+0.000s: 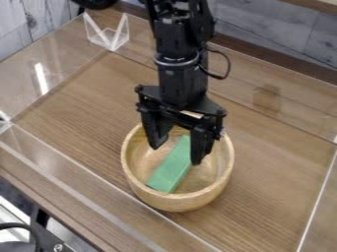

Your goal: Put green stick into wooden bowl

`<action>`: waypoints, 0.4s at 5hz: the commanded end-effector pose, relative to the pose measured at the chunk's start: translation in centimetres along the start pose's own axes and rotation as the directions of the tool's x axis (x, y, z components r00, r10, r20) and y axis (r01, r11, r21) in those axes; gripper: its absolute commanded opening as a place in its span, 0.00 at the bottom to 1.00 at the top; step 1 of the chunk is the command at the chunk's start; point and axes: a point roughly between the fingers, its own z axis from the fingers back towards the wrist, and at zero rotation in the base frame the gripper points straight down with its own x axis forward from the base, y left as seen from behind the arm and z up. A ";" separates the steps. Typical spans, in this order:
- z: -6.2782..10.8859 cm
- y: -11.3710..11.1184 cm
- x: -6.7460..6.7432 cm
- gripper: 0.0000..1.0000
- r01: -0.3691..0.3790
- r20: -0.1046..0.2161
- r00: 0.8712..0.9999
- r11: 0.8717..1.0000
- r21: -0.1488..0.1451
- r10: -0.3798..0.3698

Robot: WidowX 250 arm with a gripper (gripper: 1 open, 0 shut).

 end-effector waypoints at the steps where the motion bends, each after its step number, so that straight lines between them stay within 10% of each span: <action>1: 1.9 0.0 0.9 1.00 0.012 0.078 0.997 1.000 -0.008 -0.011; 2: 2.7 0.0 1.1 1.00 0.010 0.099 0.995 1.000 -0.018 -0.008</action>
